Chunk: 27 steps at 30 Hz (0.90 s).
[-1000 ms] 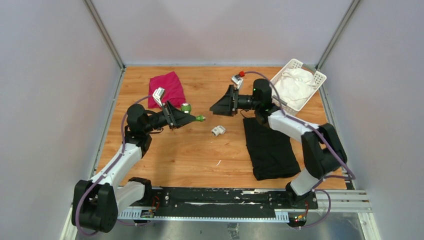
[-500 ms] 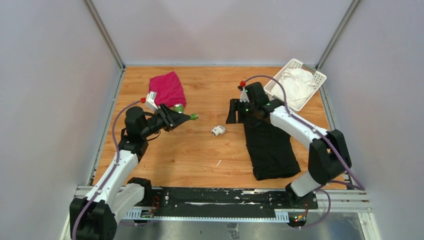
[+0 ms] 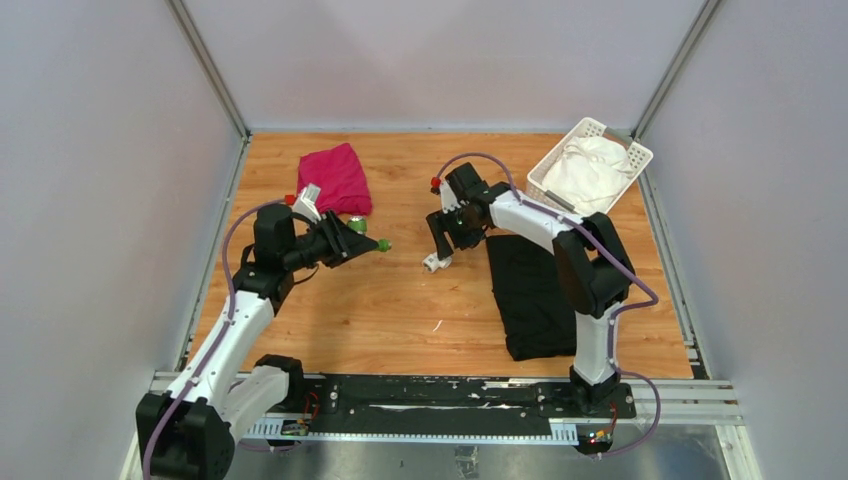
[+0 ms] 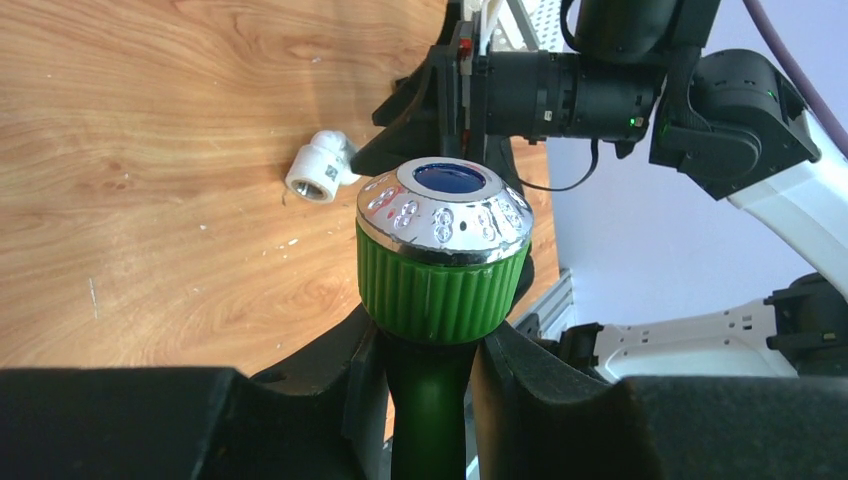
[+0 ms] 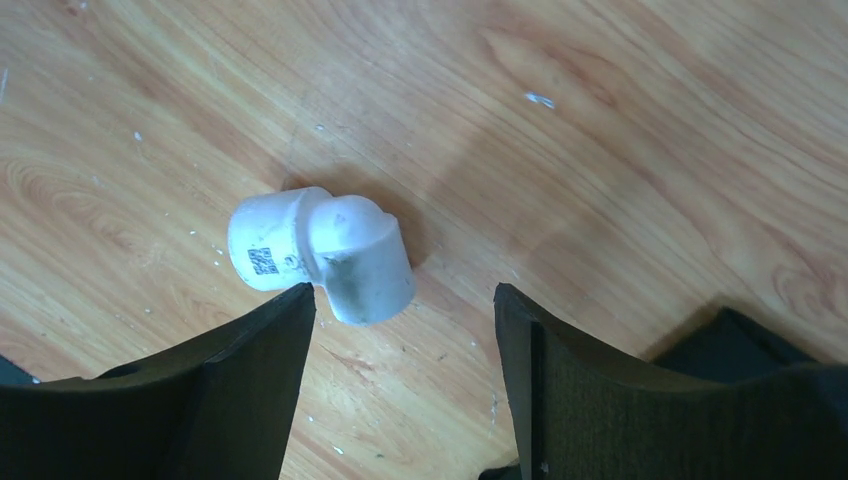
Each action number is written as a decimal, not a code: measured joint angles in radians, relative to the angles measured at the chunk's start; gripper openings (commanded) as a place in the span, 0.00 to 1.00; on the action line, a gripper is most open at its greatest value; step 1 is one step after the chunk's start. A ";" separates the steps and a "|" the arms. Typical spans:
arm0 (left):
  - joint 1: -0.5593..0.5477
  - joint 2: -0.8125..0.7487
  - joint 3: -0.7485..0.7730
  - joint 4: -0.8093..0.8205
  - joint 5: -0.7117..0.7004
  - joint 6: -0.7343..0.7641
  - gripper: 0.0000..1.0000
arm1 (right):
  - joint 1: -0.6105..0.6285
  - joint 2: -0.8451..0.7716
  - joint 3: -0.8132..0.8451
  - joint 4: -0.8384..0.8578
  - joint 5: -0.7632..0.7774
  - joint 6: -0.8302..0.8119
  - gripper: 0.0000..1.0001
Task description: Install the water faucets
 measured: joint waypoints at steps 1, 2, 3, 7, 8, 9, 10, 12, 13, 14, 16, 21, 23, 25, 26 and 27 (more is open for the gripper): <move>0.000 0.006 -0.002 0.000 0.003 0.000 0.00 | 0.000 0.013 0.011 -0.005 -0.018 -0.018 0.71; 0.000 0.009 -0.003 0.000 0.003 0.000 0.00 | 0.000 0.029 0.025 -0.011 -0.041 -0.039 0.69; 0.000 0.011 -0.004 0.000 0.004 0.000 0.00 | 0.000 0.037 0.030 -0.014 -0.050 -0.046 0.68; 0.000 0.016 -0.005 0.000 0.006 0.000 0.00 | 0.000 0.080 0.057 -0.024 -0.110 -0.075 0.54; 0.000 0.016 -0.005 0.000 0.006 0.000 0.00 | 0.000 0.090 0.060 -0.023 -0.118 -0.077 0.49; 0.000 0.018 -0.005 0.000 0.007 0.000 0.00 | 0.000 0.099 0.060 -0.023 -0.127 -0.079 0.45; 0.000 0.019 -0.005 0.000 0.007 0.000 0.00 | 0.000 0.107 0.060 -0.024 -0.135 -0.081 0.41; 0.000 0.025 -0.007 0.001 0.007 0.002 0.00 | 0.000 0.116 0.060 -0.023 -0.149 -0.082 0.32; 0.000 0.028 -0.009 0.000 0.007 0.004 0.00 | 0.000 0.116 0.059 -0.022 -0.153 -0.083 0.29; 0.000 0.030 -0.011 -0.001 0.007 0.005 0.00 | 0.000 0.116 0.058 -0.018 -0.154 -0.084 0.25; 0.000 0.031 -0.014 -0.005 0.007 0.013 0.00 | 0.000 0.113 0.045 -0.003 -0.157 -0.079 0.22; 0.000 0.031 -0.014 -0.022 0.006 0.032 0.00 | 0.000 0.070 -0.031 0.022 -0.166 -0.051 0.40; 0.000 0.031 -0.014 -0.032 0.002 0.043 0.00 | 0.000 0.037 -0.071 0.029 -0.171 -0.042 0.48; 0.000 0.031 -0.014 -0.039 0.000 0.051 0.00 | 0.000 -0.016 -0.117 0.027 -0.164 -0.038 0.54; 0.000 0.031 -0.014 -0.043 -0.001 0.054 0.00 | 0.000 -0.036 -0.129 0.025 -0.156 -0.036 0.58; 0.000 0.031 -0.014 -0.045 -0.001 0.057 0.00 | 0.000 -0.061 -0.138 0.023 -0.143 -0.038 0.61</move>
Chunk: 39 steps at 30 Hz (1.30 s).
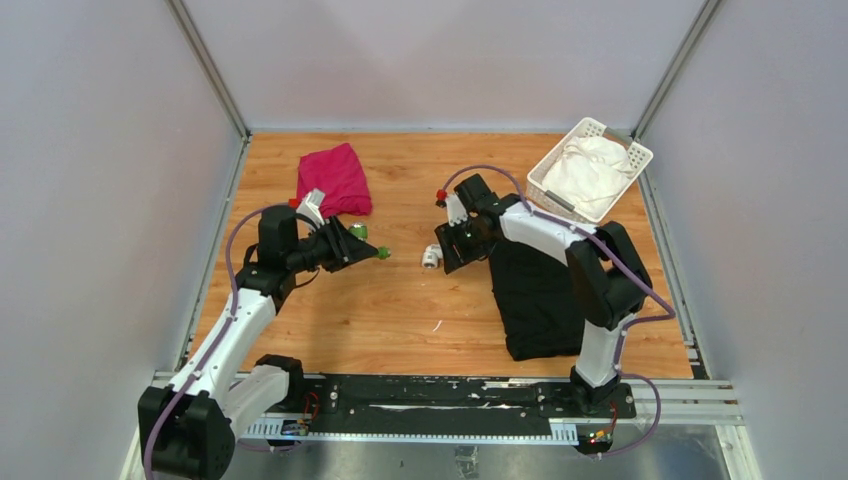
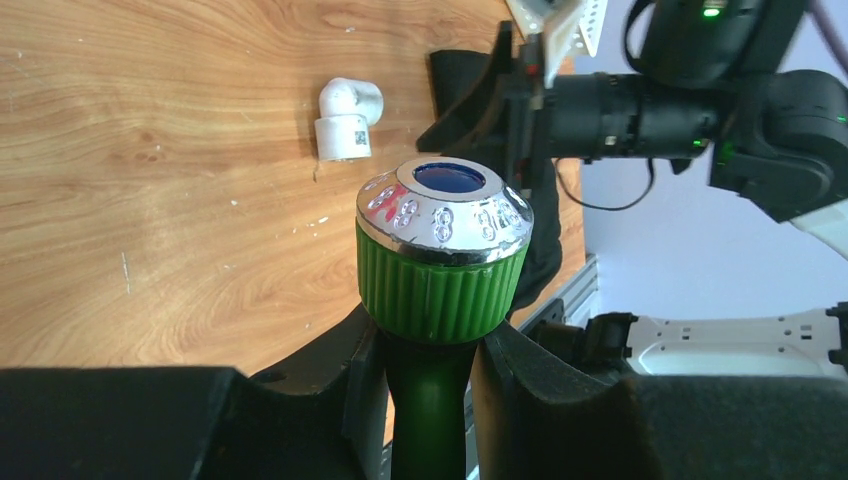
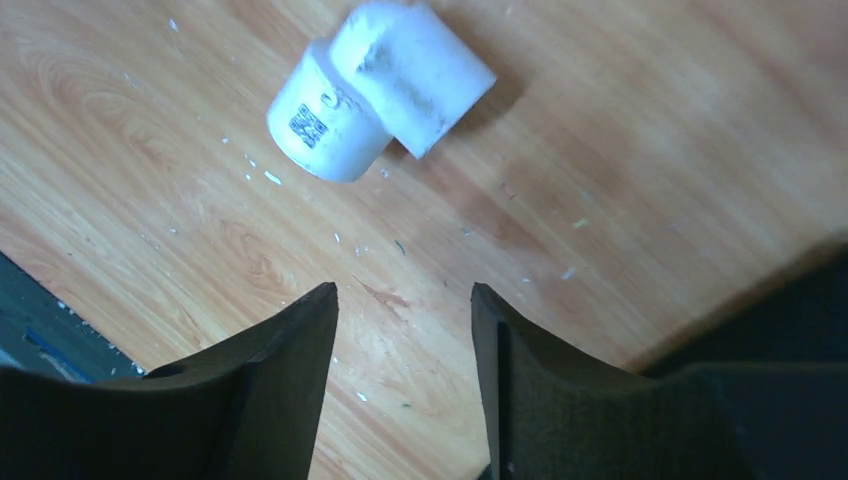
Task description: Install the water faucets
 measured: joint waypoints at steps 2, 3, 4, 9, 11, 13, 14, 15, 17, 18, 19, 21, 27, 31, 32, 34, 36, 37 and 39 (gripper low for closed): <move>0.000 0.001 0.000 0.000 0.000 0.004 0.00 | 0.000 -0.038 0.002 -0.002 0.035 -0.005 0.64; 0.000 0.002 0.000 0.000 0.001 0.007 0.00 | 0.000 -0.049 0.011 -0.002 0.057 -0.006 0.64; 0.000 0.002 0.000 0.000 0.002 0.008 0.00 | 0.000 -0.051 0.029 -0.002 0.082 -0.006 0.64; 0.000 -0.030 -0.007 0.022 -0.003 -0.010 0.00 | 0.000 0.013 0.162 -0.003 0.202 0.047 0.64; 0.000 -0.051 -0.011 0.033 -0.004 -0.016 0.00 | 0.000 0.058 0.225 -0.008 0.230 0.082 0.64; 0.000 -0.061 -0.011 0.041 -0.003 -0.020 0.00 | 0.001 0.122 0.307 -0.019 0.252 0.114 0.65; 0.000 -0.061 -0.011 0.043 -0.003 -0.020 0.00 | 0.003 0.144 0.333 -0.021 0.261 0.122 0.66; 0.000 -0.061 -0.012 0.043 -0.002 -0.019 0.00 | 0.006 0.174 0.369 -0.025 0.273 0.131 0.67; 0.000 -0.066 -0.016 0.043 -0.002 -0.020 0.00 | 0.024 0.234 0.436 -0.038 0.322 0.143 0.68; 0.000 -0.075 -0.020 0.043 -0.005 -0.021 0.00 | 0.036 0.266 0.472 -0.052 0.347 0.147 0.70; 0.000 -0.085 -0.023 0.042 -0.007 -0.023 0.00 | 0.046 0.291 0.500 -0.061 0.364 0.151 0.71; 0.000 -0.105 -0.025 0.038 -0.013 -0.023 0.00 | 0.069 0.345 0.563 -0.093 0.395 0.162 0.75; 0.000 -0.133 -0.025 0.016 -0.021 -0.018 0.00 | 0.110 0.350 0.515 -0.143 0.465 0.167 0.75; 0.000 -0.131 -0.024 -0.007 -0.030 -0.002 0.00 | 0.110 0.284 0.397 -0.142 0.508 0.171 0.75; 0.000 -0.127 -0.023 -0.015 -0.034 0.006 0.00 | 0.110 0.254 0.355 -0.134 0.520 0.172 0.75; 0.000 -0.115 -0.019 -0.033 -0.039 0.022 0.00 | 0.110 0.196 0.278 -0.130 0.529 0.181 0.75; 0.000 -0.101 -0.016 -0.045 -0.042 0.032 0.00 | 0.114 0.138 0.203 -0.122 0.529 0.195 0.75; 0.000 -0.092 -0.016 -0.051 -0.044 0.039 0.00 | 0.115 0.108 0.164 -0.114 0.521 0.203 0.76; 0.000 -0.085 -0.016 -0.057 -0.045 0.047 0.00 | 0.117 0.071 0.119 -0.110 0.511 0.215 0.78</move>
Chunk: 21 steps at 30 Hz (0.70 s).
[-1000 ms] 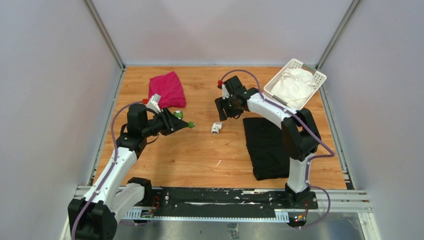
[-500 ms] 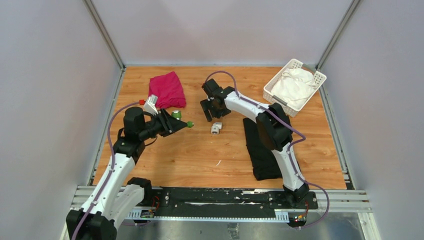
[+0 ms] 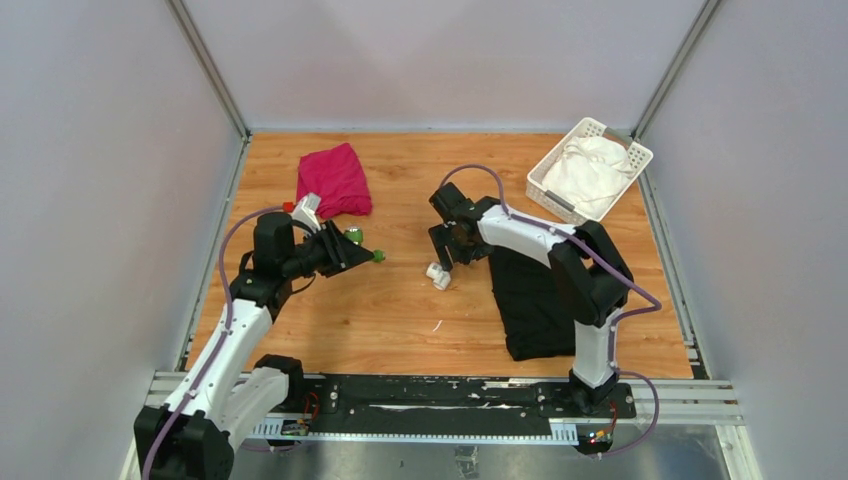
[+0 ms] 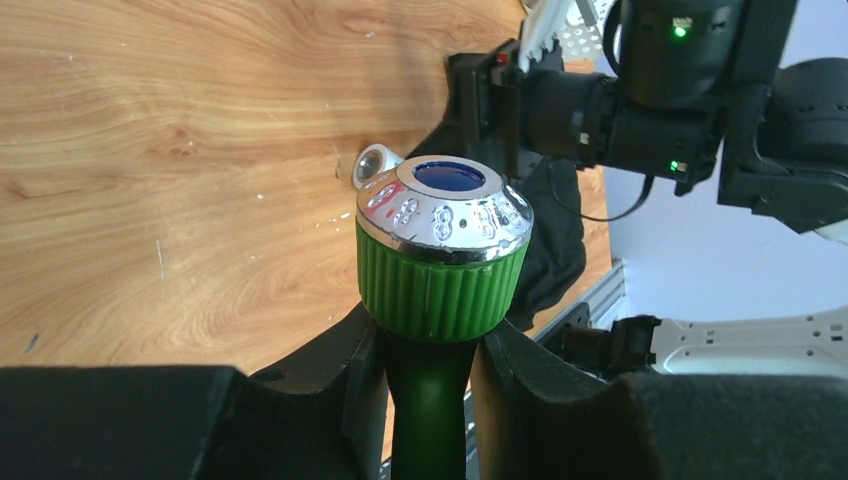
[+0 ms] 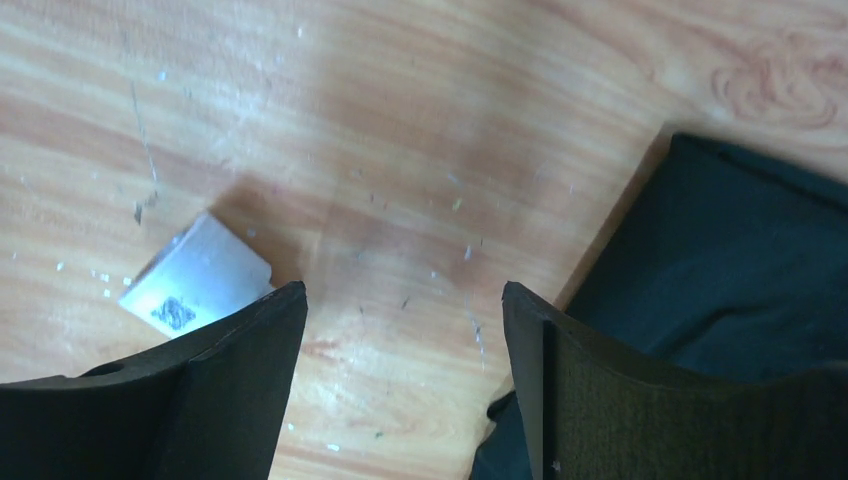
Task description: Install the water faucets
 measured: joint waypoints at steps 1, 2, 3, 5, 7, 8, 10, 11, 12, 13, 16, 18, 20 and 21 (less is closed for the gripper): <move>0.000 0.002 0.002 -0.002 -0.001 0.003 0.00 | 0.000 -0.017 -0.019 0.004 -0.007 0.004 0.78; 0.000 0.006 0.004 -0.003 -0.002 0.005 0.00 | 0.000 -0.037 -0.038 0.006 -0.018 0.006 0.78; 0.000 0.008 0.006 -0.003 -0.002 0.006 0.00 | 0.000 -0.051 -0.047 0.006 -0.023 0.008 0.79; 0.000 0.016 0.008 -0.001 -0.001 0.005 0.00 | -0.003 -0.082 -0.062 0.011 -0.034 0.010 0.81; 0.000 0.024 0.008 0.000 0.001 0.002 0.00 | -0.007 -0.118 -0.076 0.018 -0.040 0.013 0.81; 0.000 0.024 0.006 0.001 0.001 0.000 0.00 | -0.008 -0.145 -0.087 0.026 -0.042 0.015 0.82; 0.000 0.024 0.001 0.004 0.000 -0.002 0.00 | -0.010 -0.195 -0.118 0.053 -0.050 0.016 0.94; 0.000 0.024 0.001 0.004 0.000 -0.002 0.00 | -0.010 -0.224 -0.143 0.075 -0.059 0.018 0.95; 0.000 0.024 0.001 0.004 0.000 -0.002 0.00 | -0.010 -0.257 -0.175 0.103 -0.075 0.014 0.96; 0.000 0.025 0.001 0.003 0.000 -0.002 0.00 | -0.010 -0.278 -0.201 0.127 -0.095 0.013 0.96; 0.000 0.029 0.001 0.002 0.000 0.000 0.00 | -0.008 -0.306 -0.269 0.198 -0.156 0.015 0.95; 0.000 0.034 0.001 -0.002 0.000 0.003 0.00 | -0.008 -0.306 -0.309 0.238 -0.190 0.028 0.94; 0.000 0.036 0.001 -0.003 0.000 0.006 0.00 | -0.008 -0.304 -0.331 0.262 -0.211 0.037 0.93; 0.000 0.037 0.001 -0.003 0.000 0.006 0.00 | -0.008 -0.304 -0.340 0.280 -0.227 0.040 0.92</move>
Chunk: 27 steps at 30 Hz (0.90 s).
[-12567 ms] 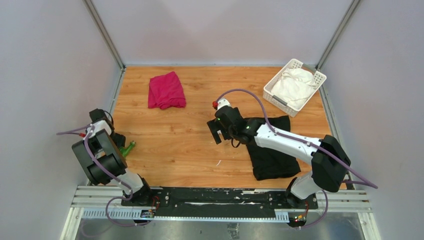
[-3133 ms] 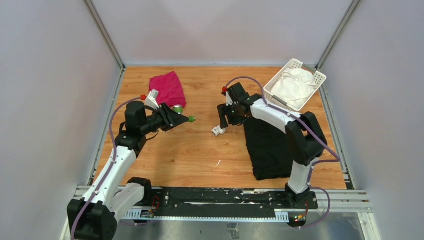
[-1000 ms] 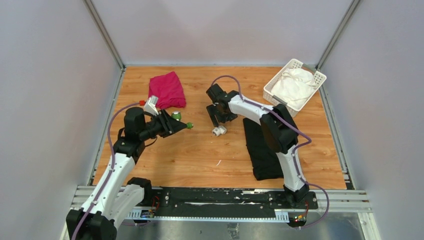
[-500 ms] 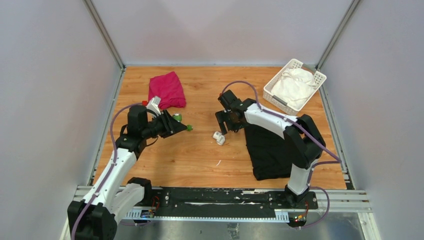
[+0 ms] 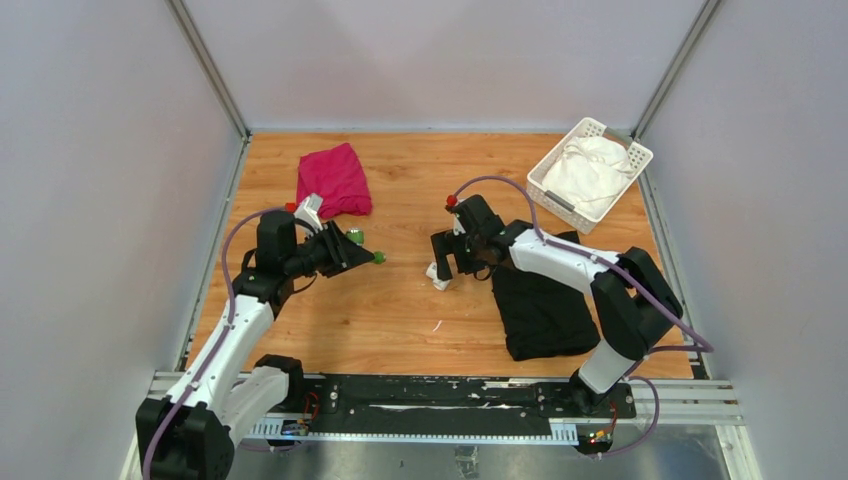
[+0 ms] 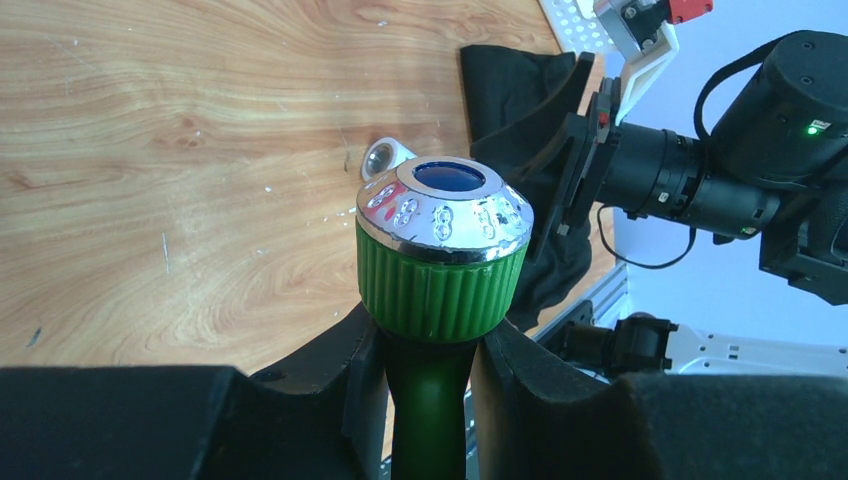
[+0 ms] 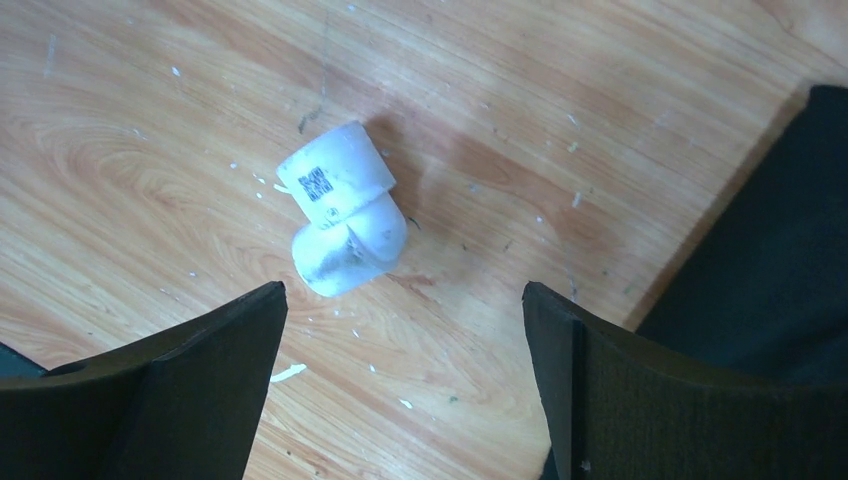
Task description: Install the water faucets
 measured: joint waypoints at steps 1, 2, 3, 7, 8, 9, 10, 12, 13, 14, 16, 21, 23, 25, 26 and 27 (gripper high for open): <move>0.000 0.000 0.000 0.000 0.000 0.000 0.00 | 0.000 0.000 -0.005 0.013 -0.008 0.002 0.92; 0.000 0.003 0.000 0.001 0.001 0.000 0.00 | 0.000 0.002 -0.008 0.028 -0.017 0.005 0.91; 0.000 0.007 0.000 0.001 0.001 0.002 0.00 | 0.000 0.006 -0.007 0.044 -0.027 0.009 0.89; 0.000 0.035 0.000 0.001 0.002 0.004 0.00 | 0.002 0.039 -0.007 0.087 -0.055 0.031 0.80; 0.000 0.039 0.000 0.001 0.002 0.004 0.00 | 0.002 0.054 -0.007 0.097 -0.058 0.044 0.78; 0.000 0.041 0.000 0.001 0.002 0.004 0.00 | 0.002 0.067 -0.007 0.105 -0.060 0.051 0.75; 0.000 0.041 0.000 0.001 0.002 0.004 0.00 | 0.003 0.083 -0.007 0.112 -0.063 0.064 0.73; 0.000 0.041 0.000 0.002 0.002 0.004 0.00 | 0.006 0.119 -0.005 0.124 -0.068 0.084 0.68; 0.000 0.041 0.000 0.002 0.002 0.004 0.00 | 0.008 0.133 0.000 0.127 -0.068 0.088 0.66; 0.000 0.041 0.000 0.002 0.002 0.006 0.00 | 0.012 0.140 0.014 0.132 -0.067 0.094 0.63; 0.000 0.041 0.000 0.002 0.002 0.012 0.00 | 0.023 0.166 0.038 0.142 -0.066 0.098 0.57; 0.000 0.056 0.000 0.001 0.001 0.029 0.00 | 0.049 0.191 0.061 0.145 -0.062 0.090 0.38; 0.000 0.073 0.000 0.001 0.002 0.030 0.00 | 0.050 0.192 0.066 0.137 -0.056 0.077 0.31; 0.000 0.086 0.000 0.001 0.005 0.034 0.00 | 0.051 0.192 0.068 0.133 -0.055 0.068 0.14; 0.000 0.094 0.000 0.001 0.010 0.038 0.00 | 0.051 0.192 0.073 0.125 -0.052 0.056 0.01; 0.000 0.097 0.000 0.001 0.012 0.042 0.00 | 0.051 0.191 0.075 0.120 -0.051 0.044 0.00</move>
